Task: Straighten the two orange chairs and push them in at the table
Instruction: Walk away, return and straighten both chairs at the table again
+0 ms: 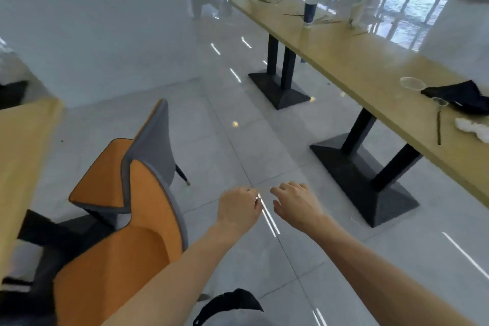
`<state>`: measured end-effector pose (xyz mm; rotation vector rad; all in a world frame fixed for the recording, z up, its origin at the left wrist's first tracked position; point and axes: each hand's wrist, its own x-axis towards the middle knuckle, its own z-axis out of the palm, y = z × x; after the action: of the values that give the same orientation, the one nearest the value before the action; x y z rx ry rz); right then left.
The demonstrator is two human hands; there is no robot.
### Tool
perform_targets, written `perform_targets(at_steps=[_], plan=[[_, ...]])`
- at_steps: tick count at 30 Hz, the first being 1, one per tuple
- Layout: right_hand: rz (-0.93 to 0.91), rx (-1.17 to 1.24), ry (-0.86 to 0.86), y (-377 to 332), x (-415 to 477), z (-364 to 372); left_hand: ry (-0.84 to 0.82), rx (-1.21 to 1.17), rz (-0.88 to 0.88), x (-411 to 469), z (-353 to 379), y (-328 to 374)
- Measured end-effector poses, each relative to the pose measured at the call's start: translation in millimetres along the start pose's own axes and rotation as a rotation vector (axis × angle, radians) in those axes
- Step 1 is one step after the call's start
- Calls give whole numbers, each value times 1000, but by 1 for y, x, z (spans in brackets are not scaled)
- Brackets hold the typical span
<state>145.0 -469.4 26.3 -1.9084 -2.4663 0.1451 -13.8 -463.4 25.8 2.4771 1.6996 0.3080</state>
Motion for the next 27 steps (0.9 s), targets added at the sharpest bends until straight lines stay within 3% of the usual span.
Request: perform_targets(at_steps=[15, 27], plan=[[-679, -36, -21, -25, 239, -6, 114, 84, -561, 106, -5, -99], [-1344, -22, -141, -150, 338, -6, 222, 114, -1112, 74, -31, -151]])
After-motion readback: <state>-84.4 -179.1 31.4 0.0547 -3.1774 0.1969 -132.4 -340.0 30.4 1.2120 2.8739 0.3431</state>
